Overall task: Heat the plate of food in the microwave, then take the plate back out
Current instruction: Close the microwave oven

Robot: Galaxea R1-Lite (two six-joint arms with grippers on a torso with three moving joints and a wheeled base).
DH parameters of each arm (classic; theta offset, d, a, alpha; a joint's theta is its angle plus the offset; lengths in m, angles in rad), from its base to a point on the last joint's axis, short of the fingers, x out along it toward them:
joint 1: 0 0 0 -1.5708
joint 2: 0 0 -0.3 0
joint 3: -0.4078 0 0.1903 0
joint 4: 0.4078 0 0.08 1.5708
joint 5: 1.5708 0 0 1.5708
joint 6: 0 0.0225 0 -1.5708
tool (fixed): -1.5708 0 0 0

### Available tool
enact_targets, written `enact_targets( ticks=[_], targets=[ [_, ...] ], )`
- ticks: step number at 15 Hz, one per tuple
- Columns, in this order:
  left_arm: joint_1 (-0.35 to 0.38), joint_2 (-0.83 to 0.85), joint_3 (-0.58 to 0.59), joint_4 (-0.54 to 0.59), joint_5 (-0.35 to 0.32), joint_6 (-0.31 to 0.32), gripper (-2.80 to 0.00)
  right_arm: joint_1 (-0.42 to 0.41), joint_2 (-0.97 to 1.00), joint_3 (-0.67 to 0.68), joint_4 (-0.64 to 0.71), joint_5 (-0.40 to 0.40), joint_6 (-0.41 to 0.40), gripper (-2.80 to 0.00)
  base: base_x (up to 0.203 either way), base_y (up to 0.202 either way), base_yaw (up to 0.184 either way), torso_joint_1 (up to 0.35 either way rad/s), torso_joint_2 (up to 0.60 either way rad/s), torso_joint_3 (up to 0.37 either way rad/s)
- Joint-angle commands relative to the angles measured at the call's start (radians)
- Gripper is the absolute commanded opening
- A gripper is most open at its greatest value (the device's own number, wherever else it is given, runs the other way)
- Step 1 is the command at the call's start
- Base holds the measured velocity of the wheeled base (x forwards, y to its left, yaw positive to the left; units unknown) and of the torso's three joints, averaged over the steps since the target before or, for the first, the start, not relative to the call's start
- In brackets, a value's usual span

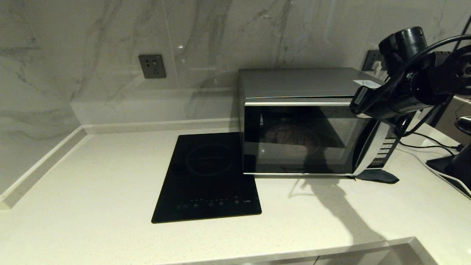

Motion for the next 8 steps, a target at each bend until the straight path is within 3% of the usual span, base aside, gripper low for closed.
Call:
enact_targets(
  ticks=[1, 8],
  targets=[
    [0.0, 0.002, 0.0, 0.0, 0.0, -0.001, -2.8, -0.003, 0.008, -0.001, -0.015, 0.016, -0.007, -2.8, 0.0, 0.0, 0.0, 0.0, 0.0, 0.0],
    [0.0, 0.002, 0.0, 0.0, 0.0, -0.001, -2.8, -0.005, 0.025, 0.004, -0.051, 0.023, -0.009, -2.8, 0.0, 0.0, 0.0, 0.0, 0.0, 0.0]
  ],
)
